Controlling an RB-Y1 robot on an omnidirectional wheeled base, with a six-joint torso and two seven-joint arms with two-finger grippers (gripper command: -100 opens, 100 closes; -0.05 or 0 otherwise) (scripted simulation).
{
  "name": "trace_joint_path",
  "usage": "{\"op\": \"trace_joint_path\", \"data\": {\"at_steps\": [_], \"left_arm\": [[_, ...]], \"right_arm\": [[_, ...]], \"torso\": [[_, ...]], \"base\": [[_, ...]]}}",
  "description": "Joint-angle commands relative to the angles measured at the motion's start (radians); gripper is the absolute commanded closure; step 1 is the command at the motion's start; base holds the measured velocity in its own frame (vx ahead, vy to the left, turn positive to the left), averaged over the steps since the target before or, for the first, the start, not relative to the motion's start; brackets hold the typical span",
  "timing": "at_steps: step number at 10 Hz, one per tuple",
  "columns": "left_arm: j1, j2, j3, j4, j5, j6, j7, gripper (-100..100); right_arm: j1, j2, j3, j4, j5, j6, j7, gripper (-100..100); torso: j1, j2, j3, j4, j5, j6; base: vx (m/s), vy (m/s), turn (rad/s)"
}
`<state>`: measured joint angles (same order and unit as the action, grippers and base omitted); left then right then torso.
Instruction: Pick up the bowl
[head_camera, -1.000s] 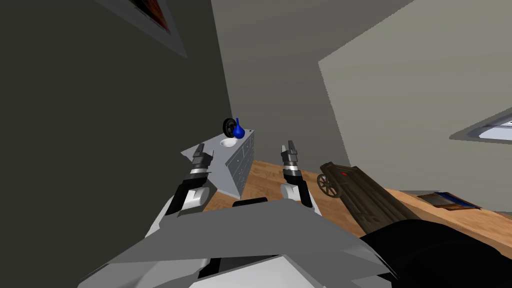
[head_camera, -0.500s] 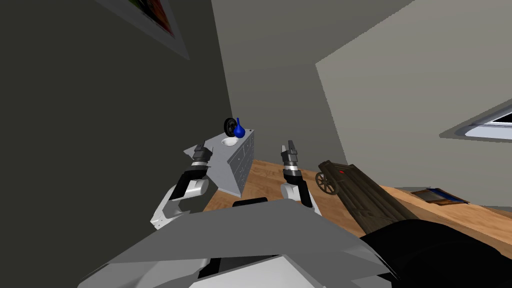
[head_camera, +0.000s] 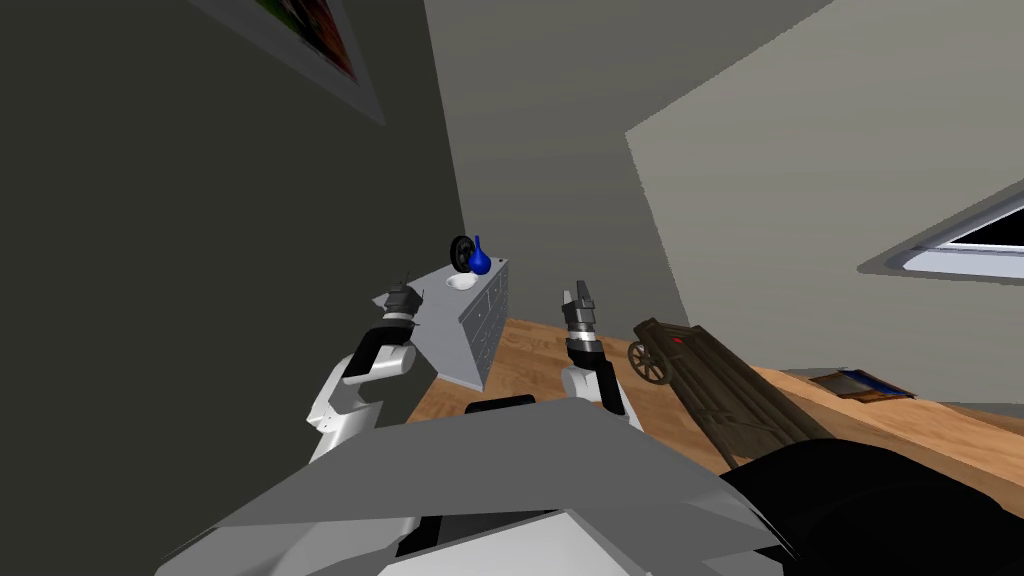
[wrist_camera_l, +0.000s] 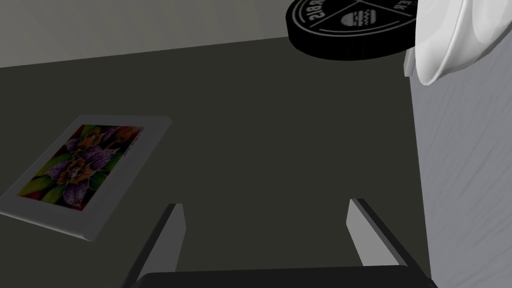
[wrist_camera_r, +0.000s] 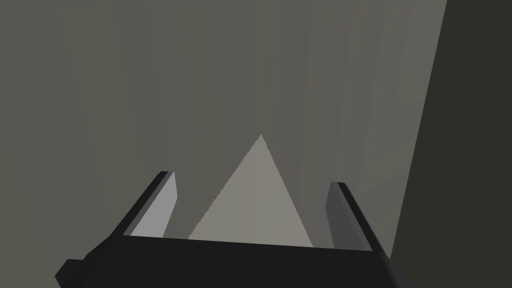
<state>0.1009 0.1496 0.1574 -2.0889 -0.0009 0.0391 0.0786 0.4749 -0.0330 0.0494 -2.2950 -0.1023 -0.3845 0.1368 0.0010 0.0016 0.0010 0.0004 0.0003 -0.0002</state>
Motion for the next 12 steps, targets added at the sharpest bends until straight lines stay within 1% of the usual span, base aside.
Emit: {"op": "trace_joint_path", "data": {"at_steps": [1, 2, 3, 4, 5, 6, 7, 8, 9, 10, 11, 12], "left_arm": [[-0.050, 0.006, 0.028, 0.019, -0.016, 0.050, 0.008, -100], [-0.063, 0.006, 0.028, 0.019, -0.016, 0.071, 0.008, -100], [-0.103, 0.012, 0.056, 0.036, -0.032, 0.099, 0.016, -100], [-0.121, 0.012, 0.056, 0.036, -0.032, 0.126, 0.016, -100], [-0.121, 0.012, 0.056, 0.036, -0.032, 0.141, 0.016, -100], [-0.165, 0.016, 0.083, 0.053, -0.048, 0.175, 0.023, -100], [-0.180, 0.016, 0.083, 0.053, -0.048, 0.207, 0.023, -100], [-0.219, 0.020, 0.111, 0.070, -0.064, 0.237, 0.030, -100], [-0.239, 0.020, 0.111, 0.070, -0.064, 0.264, 0.030, -100], [-0.239, 0.020, 0.111, 0.070, -0.064, 0.282, 0.030, -100], [-0.284, 0.023, 0.138, 0.088, -0.081, 0.315, 0.036, -100], [-0.297, 0.023, 0.138, 0.088, -0.081, 0.343, 0.036, -100]], "right_arm": [[0.000, 0.000, 0.000, 0.000, 0.000, 0.000, 0.000, 0], [0.000, 0.000, 0.000, 0.000, 0.000, 0.000, 0.000, 0], [0.000, 0.000, 0.000, 0.000, 0.000, 0.000, 0.000, 0], [0.000, 0.000, 0.000, 0.000, 0.000, 0.000, 0.000, 0], [0.000, 0.000, 0.000, 0.000, 0.000, 0.000, 0.000, 0], [0.000, 0.000, 0.000, 0.000, 0.000, 0.000, 0.000, 0], [0.000, 0.000, 0.000, 0.000, 0.000, 0.000, 0.000, 0], [0.000, 0.000, 0.000, 0.000, 0.000, 0.000, 0.000, 0], [0.000, 0.000, 0.000, 0.000, 0.000, 0.000, 0.000, 0], [0.000, 0.000, 0.000, 0.000, 0.000, 0.000, 0.000, 0], [0.000, 0.000, 0.000, 0.000, 0.000, 0.000, 0.000, 0], [0.000, 0.000, 0.000, 0.000, 0.000, 0.000, 0.000, 0]], "torso": [[0.000, 0.000, 0.000, 0.000, 0.000, 0.000], [0.000, 0.000, 0.000, 0.000, 0.000, 0.000], [0.000, 0.000, 0.000, 0.000, 0.000, 0.000], [0.001, 0.002, 0.001, 0.000, 0.000, 0.000], [0.001, 0.002, 0.001, 0.000, 0.000, 0.000], [0.000, 0.000, 0.000, 0.000, 0.000, 0.000], [0.000, 0.001, 0.000, 0.000, 0.000, 0.000], [0.000, 0.001, 0.000, 0.000, 0.000, 0.000], [0.000, 0.001, 0.001, 0.000, 0.000, 0.000], [0.000, 0.001, 0.001, 0.000, 0.000, 0.000], [0.000, 0.000, 0.000, 0.000, 0.000, 0.000], [0.000, 0.001, 0.000, 0.000, 0.000, 0.000]], "base": [[-0.038, 0.017, -0.028], [-0.040, 0.019, -0.026], [-0.059, 0.028, -0.032], [-0.058, 0.028, -0.025], [-0.026, 0.011, -0.001], [-0.038, 0.021, -0.035], [-0.043, 0.018, -0.031], [-0.052, 0.015, -0.053], [-0.045, 0.022, -0.020], [-0.022, 0.015, 0.003], [-0.039, 0.018, -0.051], [-0.042, 0.022, -0.029]]}}
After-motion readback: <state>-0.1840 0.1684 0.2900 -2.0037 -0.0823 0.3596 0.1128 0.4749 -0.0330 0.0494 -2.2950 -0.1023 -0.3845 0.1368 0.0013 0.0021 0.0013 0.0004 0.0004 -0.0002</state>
